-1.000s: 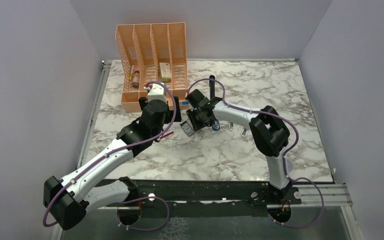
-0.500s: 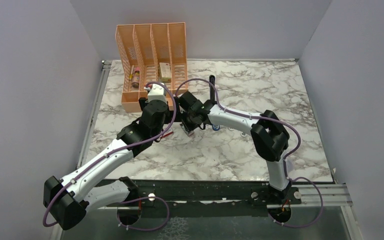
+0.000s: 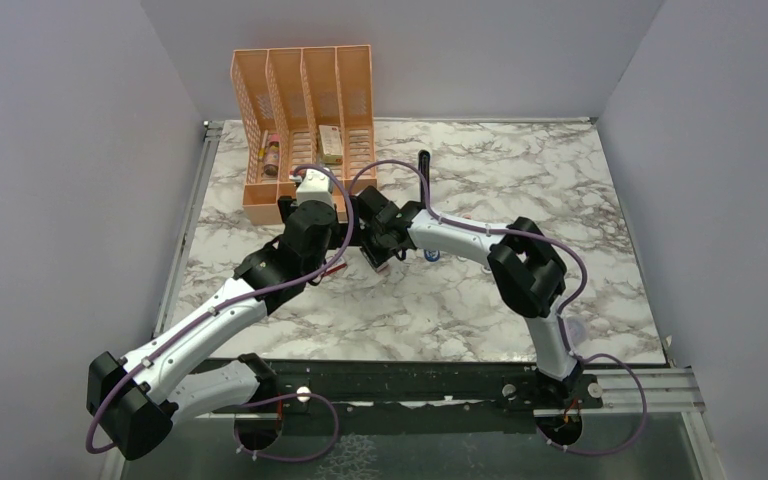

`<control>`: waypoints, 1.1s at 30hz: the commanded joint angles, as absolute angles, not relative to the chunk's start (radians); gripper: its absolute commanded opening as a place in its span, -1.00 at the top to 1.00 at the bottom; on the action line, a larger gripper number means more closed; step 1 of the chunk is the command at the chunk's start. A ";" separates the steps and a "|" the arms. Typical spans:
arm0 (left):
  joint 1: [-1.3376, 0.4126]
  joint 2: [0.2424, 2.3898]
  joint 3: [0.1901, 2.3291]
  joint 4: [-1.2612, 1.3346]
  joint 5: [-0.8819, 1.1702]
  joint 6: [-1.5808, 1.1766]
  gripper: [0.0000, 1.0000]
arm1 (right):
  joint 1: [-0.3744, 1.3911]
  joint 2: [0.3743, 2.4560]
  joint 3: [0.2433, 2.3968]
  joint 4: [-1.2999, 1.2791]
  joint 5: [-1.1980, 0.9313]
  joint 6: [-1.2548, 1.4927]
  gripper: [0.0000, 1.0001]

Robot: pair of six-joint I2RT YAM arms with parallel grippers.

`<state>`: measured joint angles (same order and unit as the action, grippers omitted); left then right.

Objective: Load the staples into the stapler

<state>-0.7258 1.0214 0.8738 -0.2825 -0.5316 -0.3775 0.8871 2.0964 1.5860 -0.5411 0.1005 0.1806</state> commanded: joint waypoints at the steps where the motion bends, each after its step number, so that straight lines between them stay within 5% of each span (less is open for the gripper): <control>1: -0.723 1.021 0.865 -0.254 -0.537 -0.383 -0.97 | 0.893 2.117 1.619 -0.556 0.108 0.164 0.19; 33: -0.723 1.017 0.833 -0.217 -0.534 -0.391 -0.97 | 0.894 2.050 1.591 -0.520 0.114 0.185 0.20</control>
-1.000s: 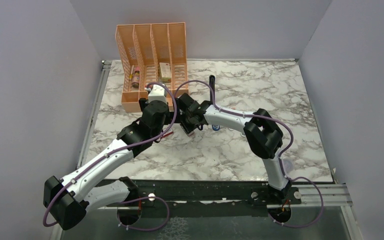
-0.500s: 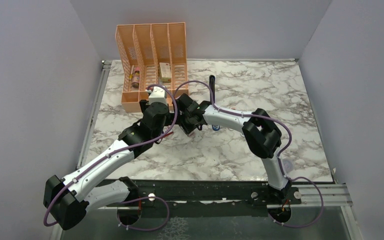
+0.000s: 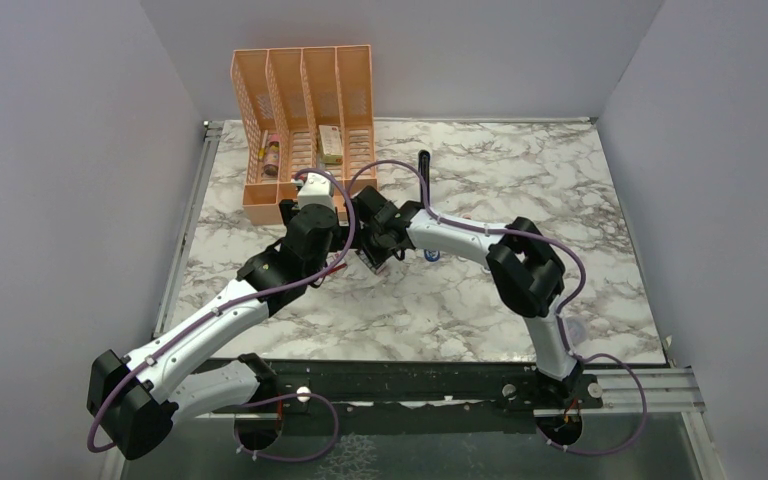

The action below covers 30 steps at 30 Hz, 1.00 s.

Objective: Load the staples into the stapler

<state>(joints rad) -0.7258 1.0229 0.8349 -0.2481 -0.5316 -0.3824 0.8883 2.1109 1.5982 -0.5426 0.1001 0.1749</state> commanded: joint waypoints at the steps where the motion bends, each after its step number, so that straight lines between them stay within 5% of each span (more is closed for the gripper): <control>1: -0.723 1.018 0.833 -0.218 -0.534 -0.391 -0.97 | 0.896 2.046 1.590 -0.520 0.110 0.184 0.18; 13: -0.724 1.018 0.830 -0.217 -0.534 -0.391 -0.97 | 0.912 2.082 1.587 -0.540 0.105 0.170 0.28; 30: -0.724 1.022 0.828 -0.218 -0.533 -0.393 -0.97 | 0.917 2.130 1.598 -0.574 0.086 0.166 0.14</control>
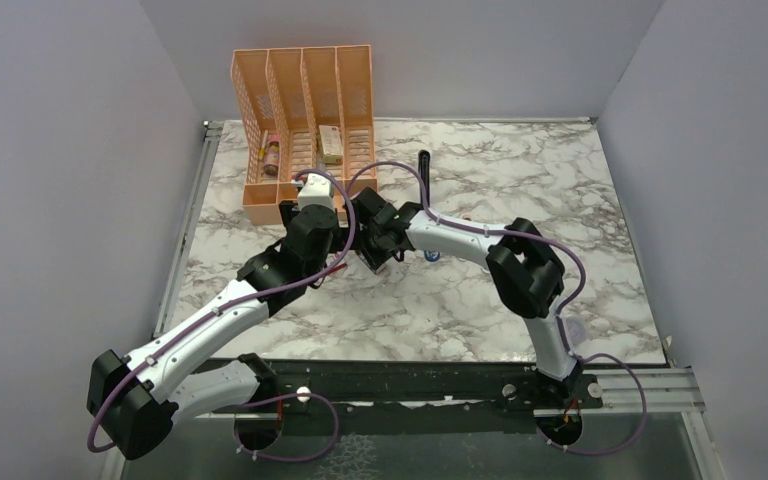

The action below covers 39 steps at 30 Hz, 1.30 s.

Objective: Load the staples into the stapler

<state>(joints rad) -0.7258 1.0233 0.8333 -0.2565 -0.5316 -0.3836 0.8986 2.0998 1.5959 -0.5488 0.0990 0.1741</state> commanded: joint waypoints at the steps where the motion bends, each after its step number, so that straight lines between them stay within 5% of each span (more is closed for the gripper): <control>1: -0.723 1.022 0.828 -0.217 -0.534 -0.393 -0.97 | 0.918 2.131 1.600 -0.575 0.082 0.164 0.14; 11: -0.724 1.016 0.828 -0.218 -0.536 -0.393 -0.97 | 0.922 2.127 1.596 -0.568 0.092 0.160 0.35; 24: -0.723 1.020 0.829 -0.217 -0.537 -0.394 -0.97 | 0.929 2.124 1.591 -0.567 0.057 0.150 0.11; 39: -0.723 1.024 0.827 -0.218 -0.535 -0.395 -0.97 | 0.929 2.159 1.594 -0.597 0.040 0.156 0.19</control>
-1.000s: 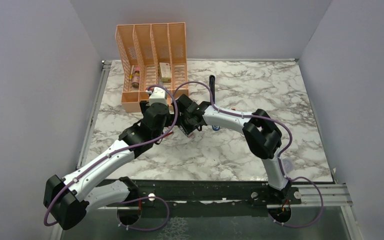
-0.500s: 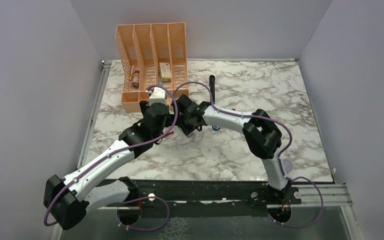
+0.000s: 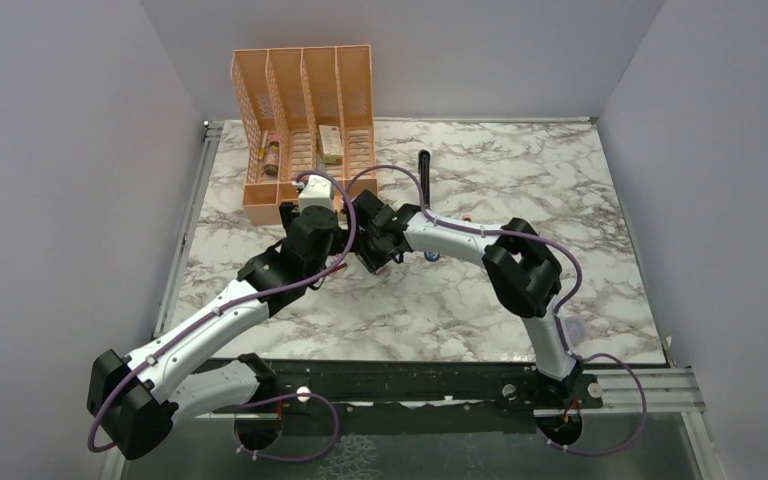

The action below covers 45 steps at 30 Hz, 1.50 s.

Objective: Load the staples into the stapler

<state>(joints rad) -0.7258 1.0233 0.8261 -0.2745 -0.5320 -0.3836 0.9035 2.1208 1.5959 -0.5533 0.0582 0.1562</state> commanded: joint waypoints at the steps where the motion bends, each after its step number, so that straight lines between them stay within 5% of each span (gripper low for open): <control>1: -0.723 1.023 0.827 -0.218 -0.536 -0.394 -0.97 | 0.929 2.161 1.594 -0.597 0.049 0.159 0.24; 5: -0.723 1.025 0.827 -0.218 -0.535 -0.394 -0.97 | 0.929 2.142 1.589 -0.589 0.083 0.175 0.39; 31: -0.723 1.020 0.825 -0.218 -0.539 -0.398 -0.97 | 0.929 1.974 1.523 -0.519 0.165 0.227 0.39; 45: -0.723 1.021 0.832 -0.213 -0.523 -0.401 -0.97 | 0.928 1.794 1.206 -0.452 0.075 0.262 0.38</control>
